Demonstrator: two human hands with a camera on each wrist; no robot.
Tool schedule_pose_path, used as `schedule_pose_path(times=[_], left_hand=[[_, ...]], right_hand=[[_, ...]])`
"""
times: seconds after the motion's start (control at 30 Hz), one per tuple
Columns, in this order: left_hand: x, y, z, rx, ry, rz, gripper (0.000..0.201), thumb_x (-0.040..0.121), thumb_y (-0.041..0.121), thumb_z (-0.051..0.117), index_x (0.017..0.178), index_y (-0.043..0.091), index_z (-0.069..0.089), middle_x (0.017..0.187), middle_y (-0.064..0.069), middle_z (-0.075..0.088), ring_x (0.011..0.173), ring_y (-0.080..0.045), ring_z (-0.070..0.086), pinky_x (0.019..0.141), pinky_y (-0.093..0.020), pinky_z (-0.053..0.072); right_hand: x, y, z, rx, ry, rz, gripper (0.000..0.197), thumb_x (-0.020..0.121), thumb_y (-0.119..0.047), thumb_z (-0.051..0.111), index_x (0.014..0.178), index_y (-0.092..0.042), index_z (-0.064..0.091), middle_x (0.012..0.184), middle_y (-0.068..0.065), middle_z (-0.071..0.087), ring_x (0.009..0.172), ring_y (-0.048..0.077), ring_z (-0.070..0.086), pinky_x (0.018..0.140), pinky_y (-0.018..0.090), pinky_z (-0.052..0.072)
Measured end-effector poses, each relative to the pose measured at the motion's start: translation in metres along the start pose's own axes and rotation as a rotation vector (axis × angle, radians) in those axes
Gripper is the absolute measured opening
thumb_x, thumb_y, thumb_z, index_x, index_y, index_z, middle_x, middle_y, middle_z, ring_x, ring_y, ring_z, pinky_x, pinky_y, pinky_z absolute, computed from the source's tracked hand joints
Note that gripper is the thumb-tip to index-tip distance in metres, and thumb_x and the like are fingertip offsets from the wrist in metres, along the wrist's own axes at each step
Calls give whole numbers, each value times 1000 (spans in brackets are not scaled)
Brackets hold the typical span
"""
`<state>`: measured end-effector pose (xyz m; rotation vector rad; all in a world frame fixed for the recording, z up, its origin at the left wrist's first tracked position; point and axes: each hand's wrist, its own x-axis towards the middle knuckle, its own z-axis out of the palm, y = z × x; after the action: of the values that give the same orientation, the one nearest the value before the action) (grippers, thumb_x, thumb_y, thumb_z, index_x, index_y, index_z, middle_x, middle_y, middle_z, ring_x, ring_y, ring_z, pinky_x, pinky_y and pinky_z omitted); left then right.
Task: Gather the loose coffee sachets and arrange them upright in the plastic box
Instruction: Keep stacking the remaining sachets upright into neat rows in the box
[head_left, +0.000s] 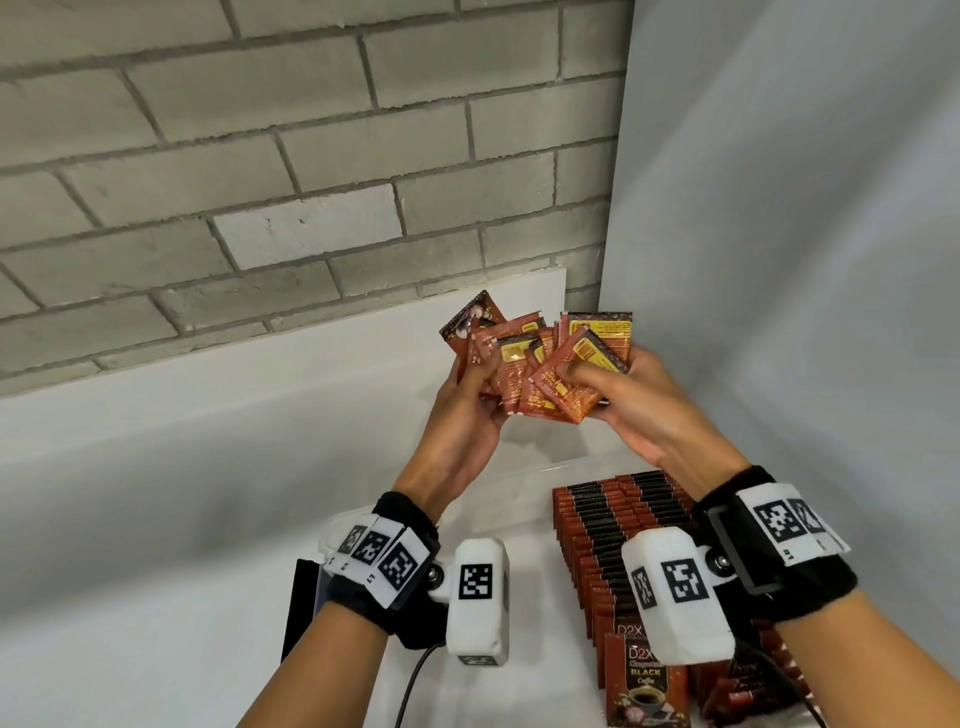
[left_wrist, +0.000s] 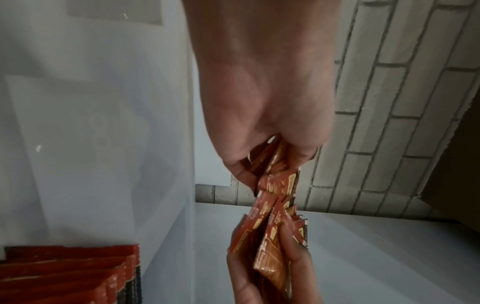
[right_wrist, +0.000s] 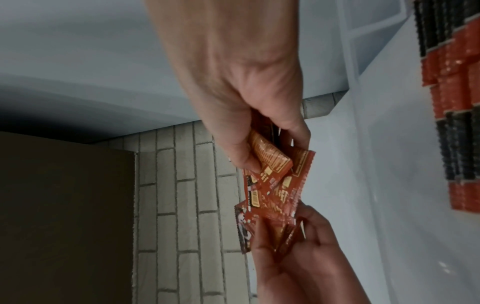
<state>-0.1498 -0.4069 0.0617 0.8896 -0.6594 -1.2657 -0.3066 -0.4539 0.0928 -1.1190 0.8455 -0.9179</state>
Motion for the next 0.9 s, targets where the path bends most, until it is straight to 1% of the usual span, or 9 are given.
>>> schedule_pose_path(times=[0.07,0.13,0.23,0.27,0.33,0.4,0.63,0.77,0.9], left_hand=[[0,-1,-1,16,3,6,39,100,14,45,139,9,45,110,-7,67,97,-17,63,93,-30,51],[0,-1,0,31,0,8,34,100,14,46,134,12,48,106,-6,69,95,-16,64,91,-29,53],[-1,-1,0,62,19,32,31,99,15,49,129,10,53,106,-6,70,93,-16,65,82,-27,54],[-2,-1,0,73,32,41,33,99,16,50,131,9,52,109,-7,69,95,-17,65,83,-28,54],[-2,-2,-1,83,51,60,35,99,15,50,134,13,50,113,-8,68,99,-19,64,92,-35,52],[-2,-3,0,90,58,66,35,99,16,50,134,17,50,113,-8,68,98,-20,63,97,-40,49],[-4,-3,1,95,39,64,37,99,20,50,136,19,47,120,-13,66,102,-25,66,94,-42,52],[-4,-2,1,108,62,102,31,97,13,53,127,17,53,119,-14,66,100,-26,65,91,-41,54],[-5,-2,0,144,92,135,35,92,8,60,126,15,53,120,-16,65,105,-31,66,87,-44,55]], right_hand=[[1,-3,-5,6,30,-10,23,85,4,63,98,-15,63,97,2,73,93,19,69,84,39,55],[2,-4,-7,20,26,12,23,84,5,63,98,-14,62,98,3,72,94,20,69,84,39,54],[2,-3,-6,35,-4,57,24,83,6,64,99,-12,61,100,5,72,95,21,68,84,39,54],[2,-2,-6,39,-13,67,24,83,6,64,99,-12,62,100,5,72,95,21,69,83,39,54],[2,-1,-5,48,-24,79,25,82,6,65,99,-12,62,99,5,73,95,21,69,82,38,55],[3,0,-4,51,-15,80,26,82,5,66,101,-12,62,100,6,73,96,22,69,85,40,54],[5,2,-5,70,25,59,26,82,5,66,101,-11,64,103,6,73,97,23,69,89,43,54],[3,2,-3,49,-10,48,26,82,4,66,102,-14,63,99,3,74,96,20,69,88,39,54],[2,5,1,6,-56,58,30,82,2,68,107,-14,60,104,3,72,100,19,68,90,37,53]])
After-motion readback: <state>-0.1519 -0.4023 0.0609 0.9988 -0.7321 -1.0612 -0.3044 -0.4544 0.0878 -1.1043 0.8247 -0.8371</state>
